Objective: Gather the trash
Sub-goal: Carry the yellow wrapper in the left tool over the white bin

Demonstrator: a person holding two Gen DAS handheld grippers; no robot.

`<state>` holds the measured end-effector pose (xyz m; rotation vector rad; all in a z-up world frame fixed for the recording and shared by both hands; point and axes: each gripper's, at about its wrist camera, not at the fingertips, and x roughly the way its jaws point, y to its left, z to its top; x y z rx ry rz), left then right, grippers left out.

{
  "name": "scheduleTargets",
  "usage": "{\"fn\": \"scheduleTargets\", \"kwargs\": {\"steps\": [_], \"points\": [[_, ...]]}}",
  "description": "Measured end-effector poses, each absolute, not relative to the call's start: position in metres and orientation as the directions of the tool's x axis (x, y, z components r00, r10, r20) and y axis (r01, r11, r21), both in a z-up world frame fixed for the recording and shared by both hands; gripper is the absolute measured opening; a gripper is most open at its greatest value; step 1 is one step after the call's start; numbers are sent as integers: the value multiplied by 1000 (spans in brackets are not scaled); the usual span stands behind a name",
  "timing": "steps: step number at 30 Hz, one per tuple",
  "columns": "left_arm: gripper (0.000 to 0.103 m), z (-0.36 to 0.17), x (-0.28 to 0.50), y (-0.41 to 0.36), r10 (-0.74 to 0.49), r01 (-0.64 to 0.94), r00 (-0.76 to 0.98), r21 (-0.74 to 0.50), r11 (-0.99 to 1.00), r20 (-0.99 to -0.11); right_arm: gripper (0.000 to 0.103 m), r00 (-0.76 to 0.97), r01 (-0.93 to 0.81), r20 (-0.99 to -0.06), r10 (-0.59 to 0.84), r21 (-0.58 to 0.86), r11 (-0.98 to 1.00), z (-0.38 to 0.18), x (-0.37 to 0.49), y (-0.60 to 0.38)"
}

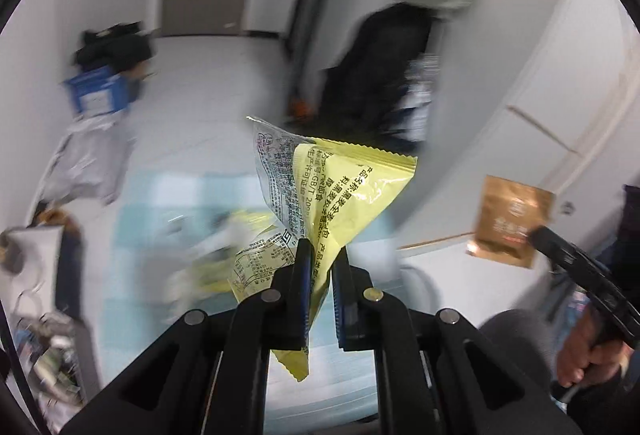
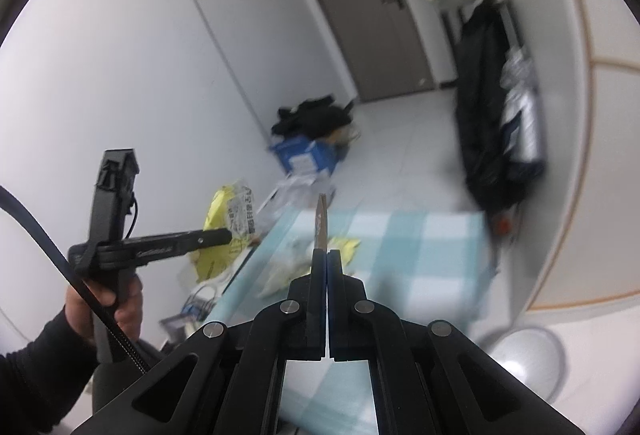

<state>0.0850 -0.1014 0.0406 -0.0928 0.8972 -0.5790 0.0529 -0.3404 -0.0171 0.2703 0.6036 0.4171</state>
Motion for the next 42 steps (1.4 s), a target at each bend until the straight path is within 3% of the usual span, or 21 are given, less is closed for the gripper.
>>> {"fn": "scheduleTargets", "kwargs": {"steps": [9, 19, 30, 42], "points": [[6, 34, 89, -240, -659, 617, 293, -390, 684, -692, 0, 838, -108, -484, 253, 308, 945, 16, 39, -450], [6, -74, 124, -351, -623, 610, 16, -486, 625, -782, 0, 787, 144, -608, 107, 349, 926, -58, 29, -550], [6, -192, 157, -410, -491, 558, -202, -512, 653, -847, 0, 641, 287, -748, 173, 443, 849, -185, 56, -590], [6, -215, 136, -427, -356, 537, -323, -479, 694, -877, 0, 488, 374, -827, 279, 487, 789, -298, 84, -587]]}}
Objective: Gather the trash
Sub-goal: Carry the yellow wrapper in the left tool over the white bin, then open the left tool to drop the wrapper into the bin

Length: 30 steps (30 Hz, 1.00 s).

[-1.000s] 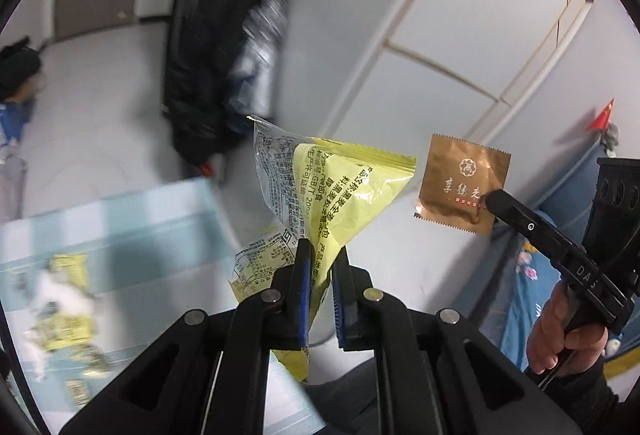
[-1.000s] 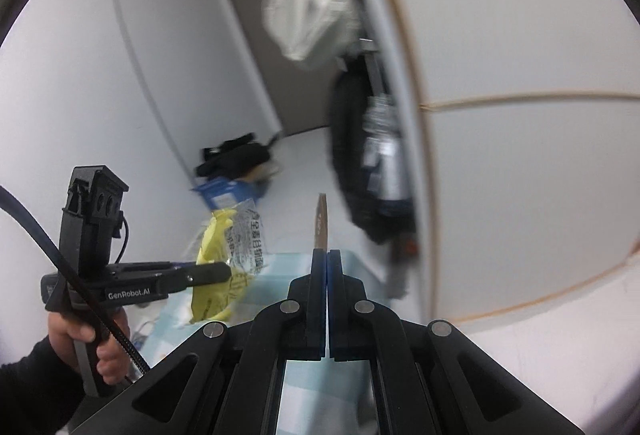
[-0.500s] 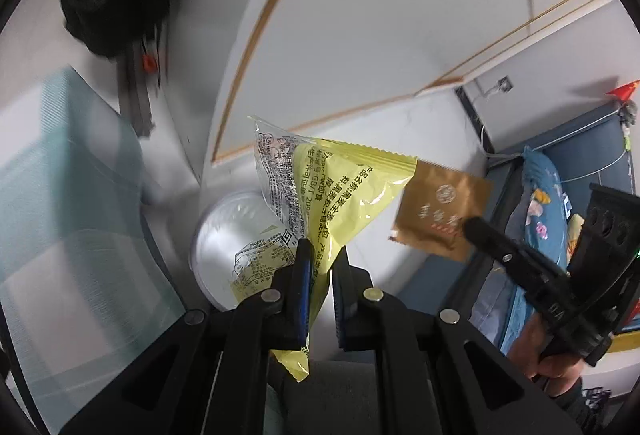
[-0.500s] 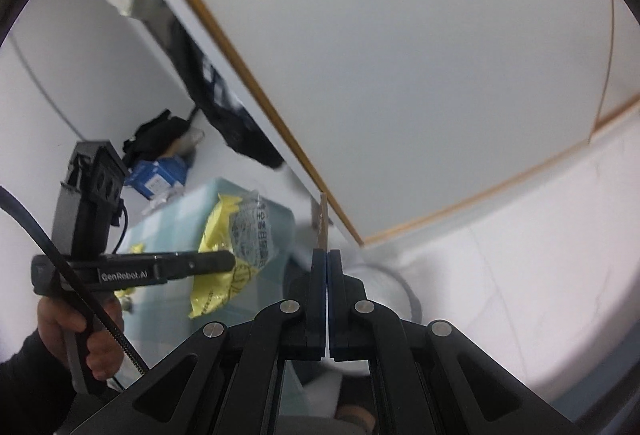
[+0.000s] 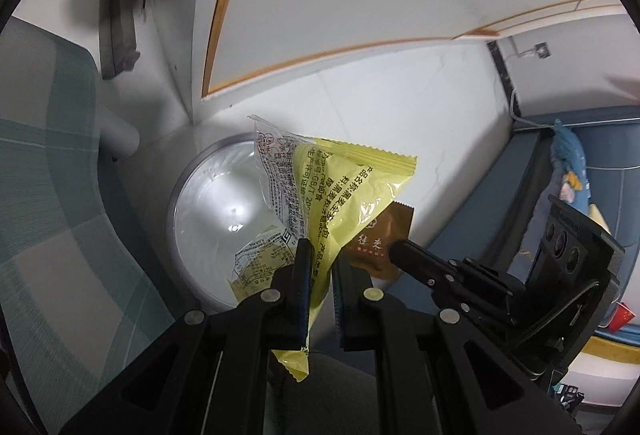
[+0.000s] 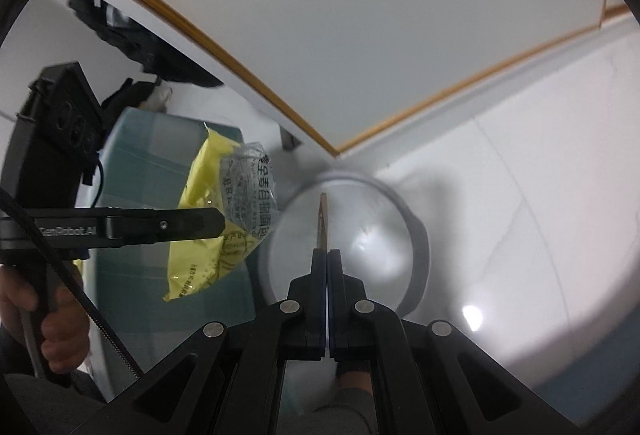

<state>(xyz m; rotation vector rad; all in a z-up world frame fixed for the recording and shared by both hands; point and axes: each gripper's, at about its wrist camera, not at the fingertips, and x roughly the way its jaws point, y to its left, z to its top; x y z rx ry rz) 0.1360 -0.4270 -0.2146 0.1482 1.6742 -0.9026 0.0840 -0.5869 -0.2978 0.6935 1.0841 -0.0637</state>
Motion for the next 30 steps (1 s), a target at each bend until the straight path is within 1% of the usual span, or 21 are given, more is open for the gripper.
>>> {"fn": "scheduleTargets", "kwargs": {"steps": [7, 11, 14, 16, 17, 18, 19, 21, 23, 26, 30], "points": [[6, -232, 132, -438, -298, 519, -362, -457, 722, -883, 0, 432, 406, -841, 327, 505, 762, -332, 101, -584], [11, -240, 130, -439, -271, 501, -380, -443, 744, -884, 3, 416, 422, -841, 345, 515, 746, -342, 102, -578], [17, -242, 128, -438, -255, 488, -392, -434, 757, -884, 3, 401, 429, -842, 360, 520, 739, -347, 99, -577], [26, -242, 128, -437, -245, 494, -383, -422, 760, -891, 4, 395, 426, -843, 365, 520, 741, -350, 99, -576], [38, -240, 128, -436, -238, 497, -373, -410, 765, -897, 4, 396, 424, -843, 365, 520, 741, -351, 96, -576], [48, -239, 127, -436, -236, 497, -367, -404, 768, -900, 6, 398, 420, -840, 369, 525, 740, -351, 94, -577], [51, -237, 127, -434, -237, 494, -358, -399, 772, -903, 8, 400, 419, -839, 369, 525, 741, -349, 92, -577], [53, -234, 126, -431, -233, 497, -344, -387, 777, -910, 19, 399, 429, -845, 356, 515, 742, -347, 87, -579], [54, -229, 125, -430, -229, 506, -334, -379, 774, -914, 22, 409, 435, -843, 350, 518, 737, -348, 88, -582], [60, -219, 123, -427, -241, 529, -306, -375, 761, -921, 34, 430, 452, -848, 311, 500, 738, -337, 79, -590], [61, -201, 121, -422, -260, 570, -230, -347, 745, -938, 44, 455, 461, -844, 285, 497, 735, -325, 73, -597]]}}
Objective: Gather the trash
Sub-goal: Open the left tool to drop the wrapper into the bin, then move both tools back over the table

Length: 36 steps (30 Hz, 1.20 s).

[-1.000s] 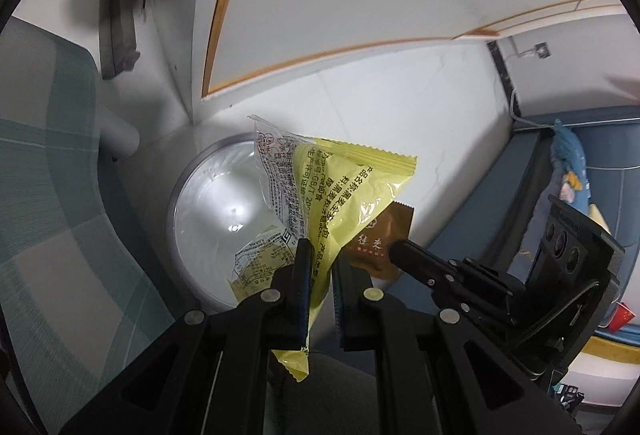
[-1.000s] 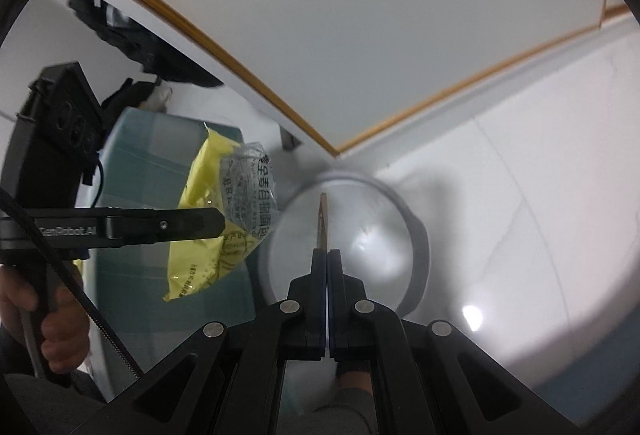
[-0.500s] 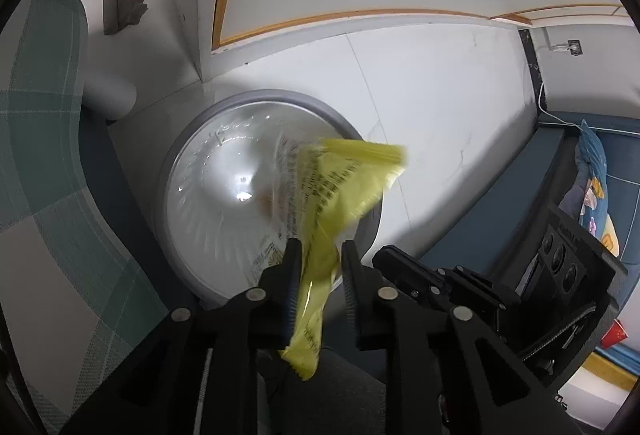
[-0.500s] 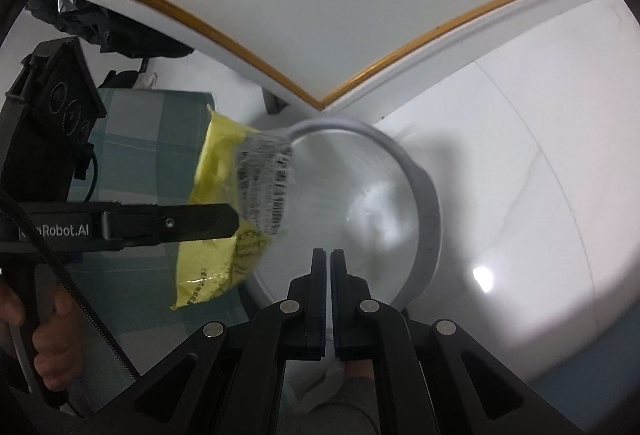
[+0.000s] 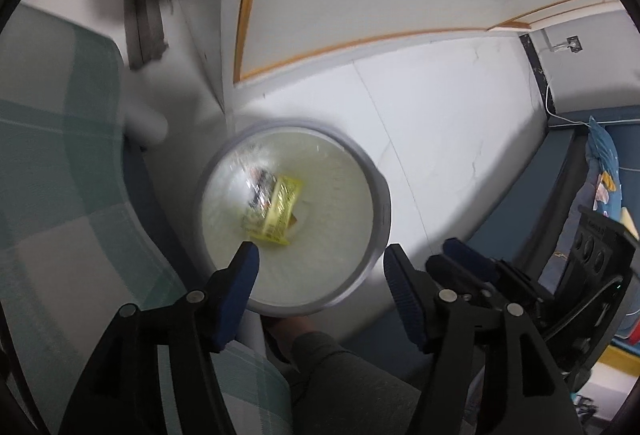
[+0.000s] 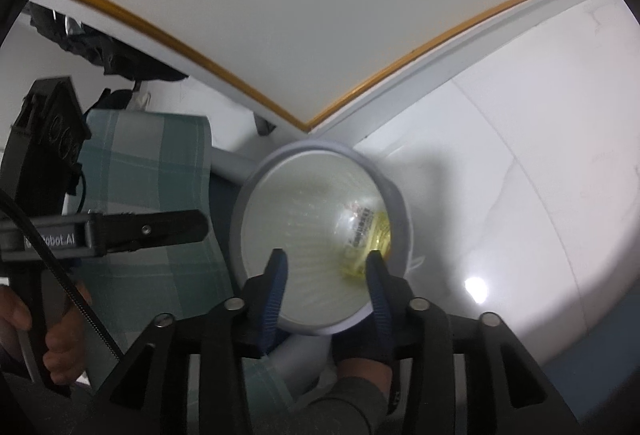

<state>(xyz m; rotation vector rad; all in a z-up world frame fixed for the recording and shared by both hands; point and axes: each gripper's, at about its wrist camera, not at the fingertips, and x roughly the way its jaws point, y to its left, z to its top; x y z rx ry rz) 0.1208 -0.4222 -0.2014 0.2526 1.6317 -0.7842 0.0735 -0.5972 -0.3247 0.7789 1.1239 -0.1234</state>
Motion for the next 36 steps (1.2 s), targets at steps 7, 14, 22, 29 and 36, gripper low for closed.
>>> {"fn": "scheduleTargets", "kwargs": {"steps": [7, 14, 22, 29, 36], "points": [[63, -152, 115, -409, -302, 636, -39, -257, 727, -952, 55, 514, 435, -820, 250, 501, 748, -288, 66, -602], [74, -103, 118, -380, -372, 628, 123, -218, 747, -920, 60, 565, 414, -799, 203, 488, 768, -245, 60, -600], [81, -48, 113, -336, -428, 576, 330, -179, 797, -841, 67, 652, 362, -751, 103, 427, 829, -172, 49, -588], [82, -16, 106, -289, -478, 529, 435, -213, 821, -763, 73, 734, 262, -677, 56, 358, 896, -106, 50, -548], [92, 21, 97, -224, -444, 440, 571, -199, 876, -691, 83, 825, 131, -563, 38, 256, 958, -39, 41, -483]]}}
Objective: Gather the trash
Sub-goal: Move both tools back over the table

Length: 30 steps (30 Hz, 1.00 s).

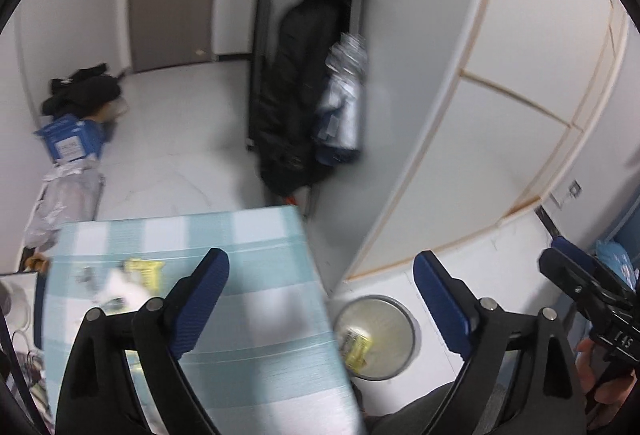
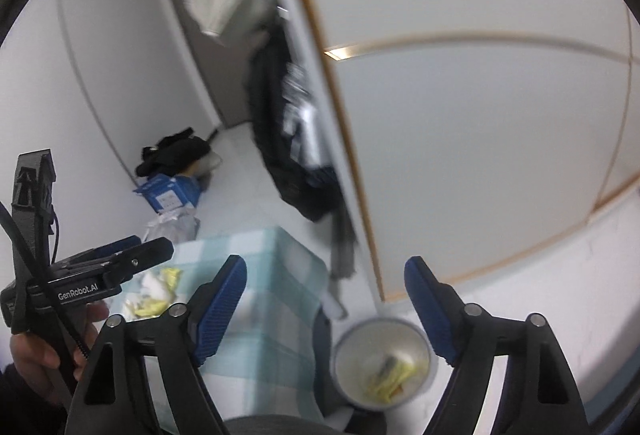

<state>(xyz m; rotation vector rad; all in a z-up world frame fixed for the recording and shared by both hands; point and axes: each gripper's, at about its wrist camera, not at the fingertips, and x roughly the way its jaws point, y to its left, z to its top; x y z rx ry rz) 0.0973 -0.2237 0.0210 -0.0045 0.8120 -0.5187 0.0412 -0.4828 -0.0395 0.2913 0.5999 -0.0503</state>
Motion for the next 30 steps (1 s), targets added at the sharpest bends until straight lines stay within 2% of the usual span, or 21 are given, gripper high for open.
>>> {"fn": "scheduleTargets", "kwargs": {"steps": [8, 14, 19, 25, 30], "points": [[100, 41, 80, -136, -333, 274, 709, -192, 942, -622, 94, 887, 10, -455, 84, 201, 980, -2, 34, -412], [101, 41, 69, -77, -222, 136, 780, -188, 973, -584, 95, 895, -78, -420, 152, 186, 979, 6, 34, -362], [101, 35, 56, -35, -139, 38, 830, -194, 980, -541, 95, 905, -163, -378, 197, 119, 979, 0, 30, -310], [101, 14, 49, 3, -114, -14, 819, -218, 976, -562, 95, 874, -264, -399, 277, 86, 961, -21, 35, -256], [101, -14, 50, 31, -102, -50, 790, -230, 972, -604, 95, 816, -295, -476, 328, 147, 944, -53, 50, -229]]}}
